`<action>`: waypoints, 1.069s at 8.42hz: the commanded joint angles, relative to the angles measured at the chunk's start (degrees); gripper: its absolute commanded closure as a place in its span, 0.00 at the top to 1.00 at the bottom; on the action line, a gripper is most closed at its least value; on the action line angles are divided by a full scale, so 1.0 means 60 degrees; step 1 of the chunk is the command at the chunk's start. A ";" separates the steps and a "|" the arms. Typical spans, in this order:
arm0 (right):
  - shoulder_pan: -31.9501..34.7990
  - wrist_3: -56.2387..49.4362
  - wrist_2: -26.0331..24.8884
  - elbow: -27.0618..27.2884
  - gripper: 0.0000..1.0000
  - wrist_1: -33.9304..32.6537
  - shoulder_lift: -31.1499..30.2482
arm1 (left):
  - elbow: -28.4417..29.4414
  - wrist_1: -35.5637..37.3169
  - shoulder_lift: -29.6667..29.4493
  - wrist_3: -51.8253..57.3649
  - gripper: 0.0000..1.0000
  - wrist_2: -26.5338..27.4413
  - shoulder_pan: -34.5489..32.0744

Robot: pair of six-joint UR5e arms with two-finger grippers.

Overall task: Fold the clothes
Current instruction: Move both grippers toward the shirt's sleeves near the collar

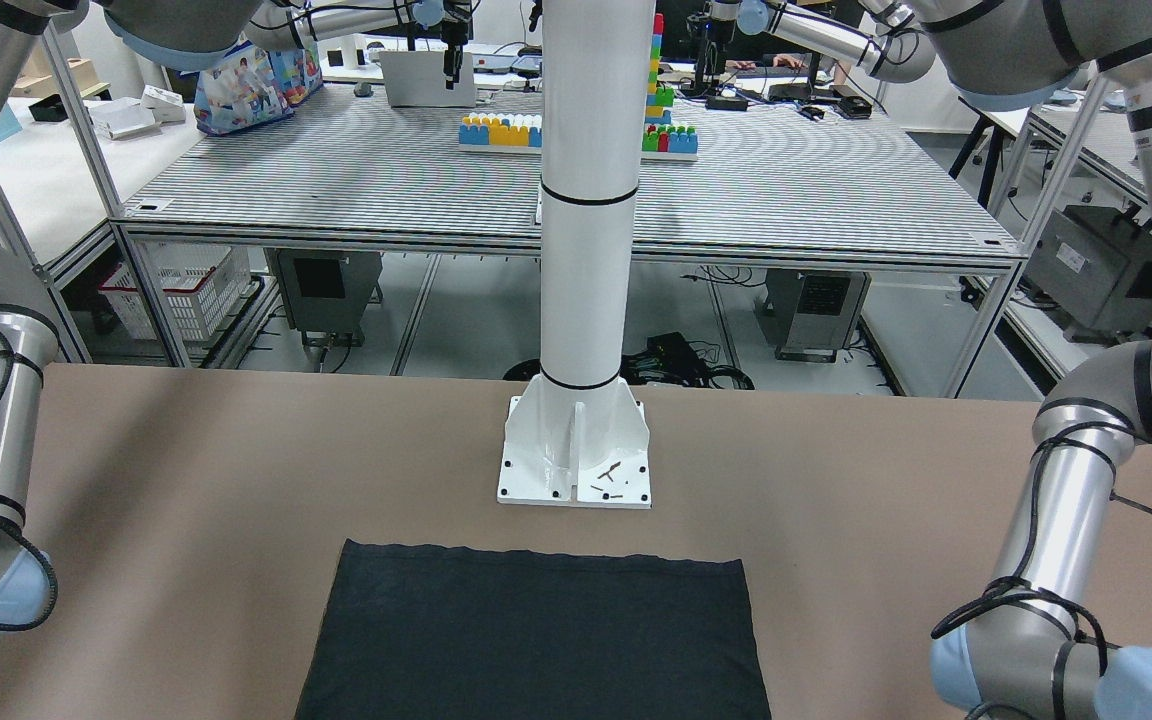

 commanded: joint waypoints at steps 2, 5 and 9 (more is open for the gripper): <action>-0.1122 0.1549 -0.1010 -0.1138 0.94 0.1626 0.0429 | 0.0661 -0.0365 -0.0480 -0.0198 1.00 0.0308 0.0263; -0.1695 0.2050 -0.1757 -0.1213 0.94 0.1658 0.0547 | 0.0661 -0.0365 -0.0525 -0.0227 1.00 0.0308 0.0263; -0.2324 0.2649 -0.2489 -0.1475 0.94 0.1789 0.0678 | 0.0661 -0.0365 -0.0495 -0.0227 1.00 0.0308 0.0263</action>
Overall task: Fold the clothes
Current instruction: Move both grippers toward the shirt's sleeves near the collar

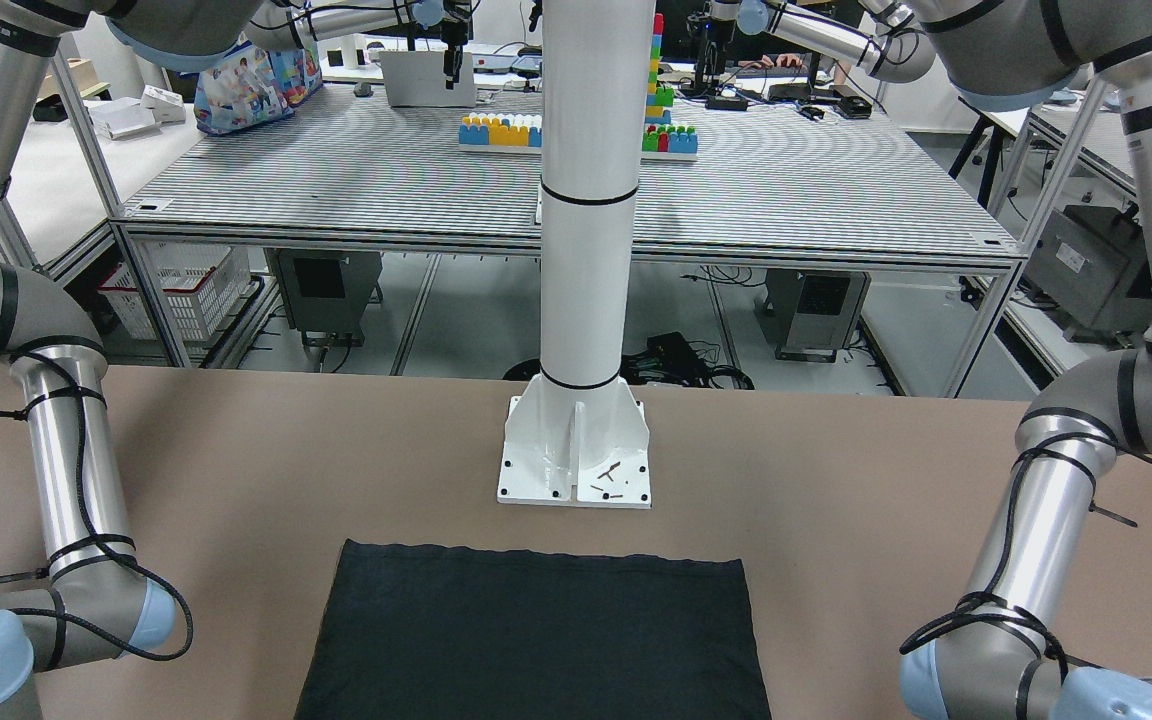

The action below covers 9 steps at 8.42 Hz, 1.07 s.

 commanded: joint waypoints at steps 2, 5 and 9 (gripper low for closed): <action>-0.0474 0.0371 -0.0601 -0.0939 0.94 0.0533 0.0548 | 0.0004 0.0000 0.0003 -0.0002 1.00 0.0001 0.0000; -0.0548 0.0387 -0.0632 -0.1161 0.81 0.0550 0.0579 | 0.0004 0.0000 -0.0012 0.0013 1.00 0.0001 0.0000; -0.0534 0.0416 -0.0603 -0.0943 0.10 0.0551 0.0637 | -0.0025 0.0014 -0.0099 -0.0031 1.00 0.0001 0.0000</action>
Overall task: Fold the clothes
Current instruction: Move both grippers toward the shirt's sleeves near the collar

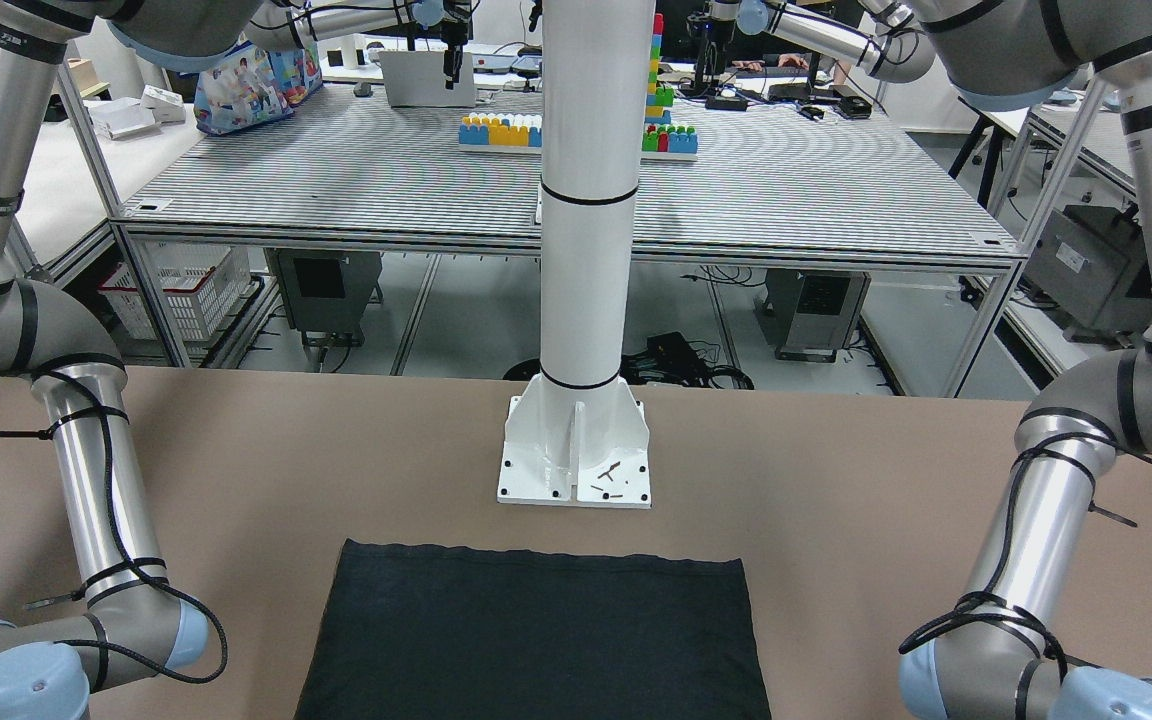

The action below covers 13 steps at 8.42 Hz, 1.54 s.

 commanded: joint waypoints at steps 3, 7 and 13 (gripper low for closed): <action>0.0096 0.0012 0.0144 0.0454 0.00 -0.0099 0.0085 | -0.0024 0.0004 -0.0118 -0.0056 1.00 0.0000 0.0000; 0.0405 0.0012 0.0979 0.0718 0.00 -0.1382 0.1310 | -0.0054 0.0004 -0.0118 -0.0056 1.00 0.0000 -0.0015; -0.1161 0.1021 -0.0363 0.0690 0.00 -0.2399 0.2676 | 0.0005 -0.0011 -0.0089 -0.0012 1.00 0.0014 -0.0015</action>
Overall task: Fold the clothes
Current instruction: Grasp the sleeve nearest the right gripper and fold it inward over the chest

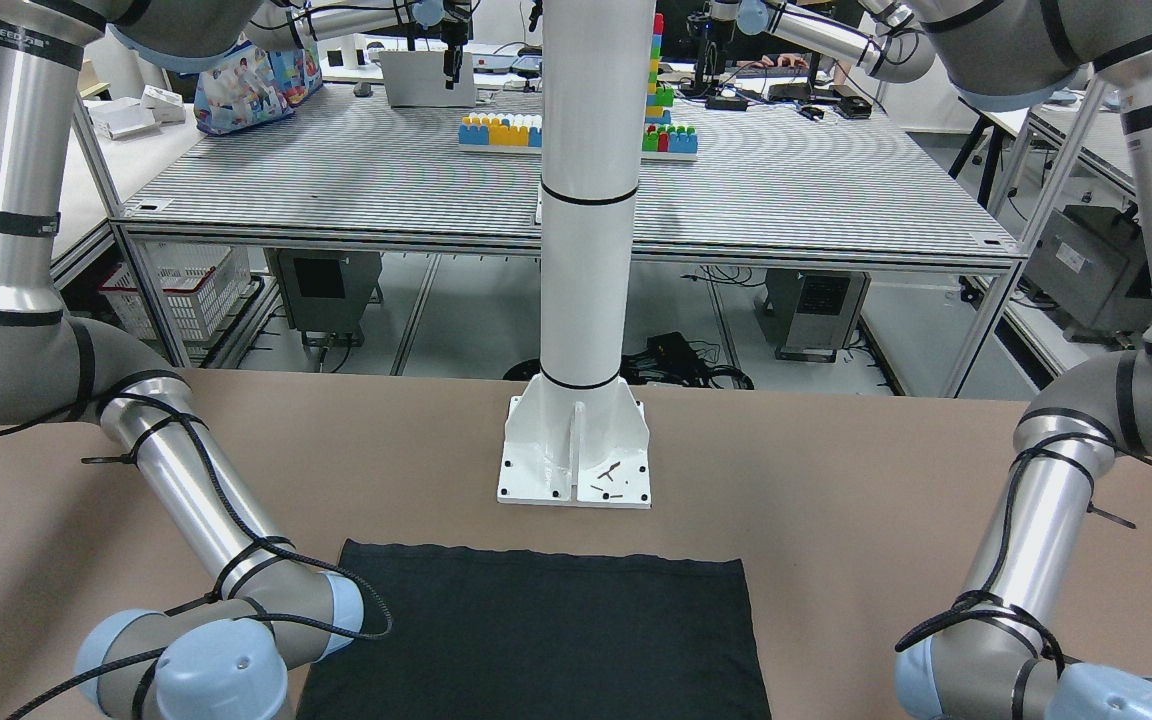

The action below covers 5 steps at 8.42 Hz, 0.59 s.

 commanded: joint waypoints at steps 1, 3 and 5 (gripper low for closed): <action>-0.0577 0.0414 -0.1172 -0.0196 0.00 -0.0068 0.0531 | 0.0028 0.0000 0.0017 0.0028 1.00 0.0014 0.0000; -0.0549 0.0444 -0.1279 -0.0417 0.00 -0.0054 0.0651 | 0.0028 0.0014 0.0017 0.0028 1.00 0.0014 0.0000; -0.0534 0.0444 -0.1659 -0.0710 0.00 -0.0039 0.0798 | 0.0028 0.0014 0.0002 0.0028 1.00 0.0073 0.0000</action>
